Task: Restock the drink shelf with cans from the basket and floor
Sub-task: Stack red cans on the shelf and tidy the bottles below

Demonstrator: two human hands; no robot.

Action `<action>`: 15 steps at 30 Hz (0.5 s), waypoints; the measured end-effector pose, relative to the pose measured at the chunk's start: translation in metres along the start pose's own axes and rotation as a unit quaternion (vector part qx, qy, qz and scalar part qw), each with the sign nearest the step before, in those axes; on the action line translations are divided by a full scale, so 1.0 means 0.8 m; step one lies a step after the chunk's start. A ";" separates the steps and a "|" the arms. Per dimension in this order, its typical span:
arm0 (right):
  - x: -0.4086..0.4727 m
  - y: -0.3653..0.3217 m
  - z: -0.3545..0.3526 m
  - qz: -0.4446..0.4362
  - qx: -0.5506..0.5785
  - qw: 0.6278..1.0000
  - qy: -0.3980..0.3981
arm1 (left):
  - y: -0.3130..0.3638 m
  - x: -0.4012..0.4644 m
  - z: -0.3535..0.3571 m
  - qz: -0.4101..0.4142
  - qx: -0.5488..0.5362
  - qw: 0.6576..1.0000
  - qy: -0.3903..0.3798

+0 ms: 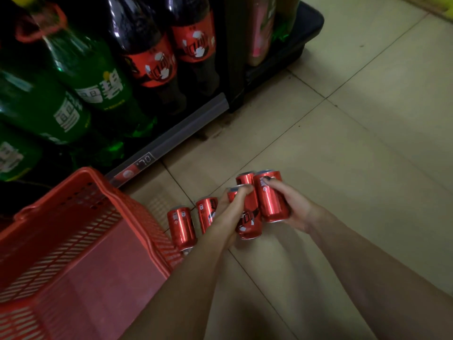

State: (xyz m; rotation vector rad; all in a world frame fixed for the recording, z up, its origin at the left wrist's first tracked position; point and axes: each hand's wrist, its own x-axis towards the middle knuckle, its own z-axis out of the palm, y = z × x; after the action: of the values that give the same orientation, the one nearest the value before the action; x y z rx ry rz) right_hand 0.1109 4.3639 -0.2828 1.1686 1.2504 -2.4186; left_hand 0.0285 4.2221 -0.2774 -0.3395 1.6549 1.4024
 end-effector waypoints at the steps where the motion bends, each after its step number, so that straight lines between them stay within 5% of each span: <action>1: -0.014 -0.015 0.007 -0.020 -0.006 1.000 0.003 | 0.014 -0.011 0.002 0.013 -0.003 1.000 -0.005; 7: -0.149 -0.139 0.100 -0.120 -0.039 0.992 0.018 | 0.163 -0.153 -0.007 0.094 0.012 0.995 -0.019; 15: -0.424 -0.376 0.320 -0.236 -0.047 0.971 -0.009 | 0.443 -0.472 -0.065 0.215 0.020 0.976 -0.003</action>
State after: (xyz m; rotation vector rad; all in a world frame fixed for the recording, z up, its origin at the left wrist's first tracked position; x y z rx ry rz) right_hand 0.0527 4.2980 0.2308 0.8990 1.7850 -2.6356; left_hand -0.0378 4.1618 0.2350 0.0539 1.8200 1.6765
